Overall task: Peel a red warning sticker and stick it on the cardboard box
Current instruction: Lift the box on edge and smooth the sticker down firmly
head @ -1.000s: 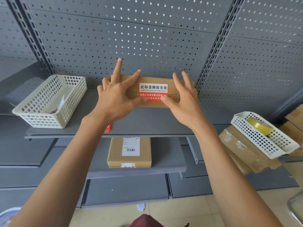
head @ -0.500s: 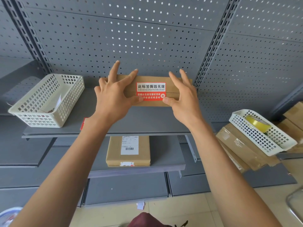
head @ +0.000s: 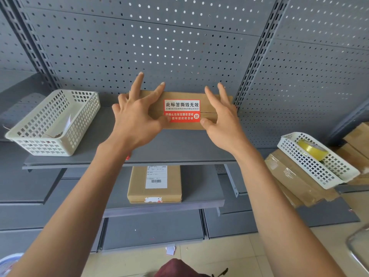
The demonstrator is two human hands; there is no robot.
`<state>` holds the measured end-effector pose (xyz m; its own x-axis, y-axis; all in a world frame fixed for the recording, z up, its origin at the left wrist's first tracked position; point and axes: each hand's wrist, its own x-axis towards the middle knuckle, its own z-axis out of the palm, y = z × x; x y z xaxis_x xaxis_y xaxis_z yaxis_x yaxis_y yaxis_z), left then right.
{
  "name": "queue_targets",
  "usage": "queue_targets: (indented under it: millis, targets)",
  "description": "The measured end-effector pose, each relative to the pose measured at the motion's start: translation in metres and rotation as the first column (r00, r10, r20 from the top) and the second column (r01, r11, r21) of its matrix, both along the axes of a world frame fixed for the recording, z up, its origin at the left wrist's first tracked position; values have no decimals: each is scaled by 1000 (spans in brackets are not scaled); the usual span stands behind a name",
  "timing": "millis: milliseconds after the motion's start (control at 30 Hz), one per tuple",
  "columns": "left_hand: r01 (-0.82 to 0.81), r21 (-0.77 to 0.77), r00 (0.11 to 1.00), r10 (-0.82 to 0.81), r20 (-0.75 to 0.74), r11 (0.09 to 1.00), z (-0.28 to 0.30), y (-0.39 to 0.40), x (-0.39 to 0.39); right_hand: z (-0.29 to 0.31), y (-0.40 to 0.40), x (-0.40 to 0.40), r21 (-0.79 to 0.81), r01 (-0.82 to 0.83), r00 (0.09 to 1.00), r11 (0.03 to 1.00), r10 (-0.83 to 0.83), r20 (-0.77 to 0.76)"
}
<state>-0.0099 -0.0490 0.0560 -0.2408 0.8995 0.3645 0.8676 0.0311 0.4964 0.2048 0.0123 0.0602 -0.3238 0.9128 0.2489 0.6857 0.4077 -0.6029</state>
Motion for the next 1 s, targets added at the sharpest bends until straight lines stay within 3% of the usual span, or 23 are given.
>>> queue_targets:
  millis: [200, 567, 667, 800, 1000]
  targets:
    - [-33, 22, 999, 34, -36, 999, -2, 2, 4, 0, -3, -6, 82, 82, 997, 993, -83, 7]
    - [8, -1, 999, -8, 35, 1000, -2, 0, 0, -1, 4, -1, 56, 44, 999, 997, -42, -34]
    - [-22, 38, 996, 19, 88, 999, -1, 0, 3, -5, 5, 0, 37, 25, 987, 999, -19, -158]
    - [-145, 103, 979, 127, 161, 984, -1, 5, 16, -8, -1, -14, 74, 201, 927, 977, -165, -337]
    - [-74, 59, 997, 76, -19, 996, -9, 8, 11, -15, 9, -8, 87, 166, 952, 982, -137, -275]
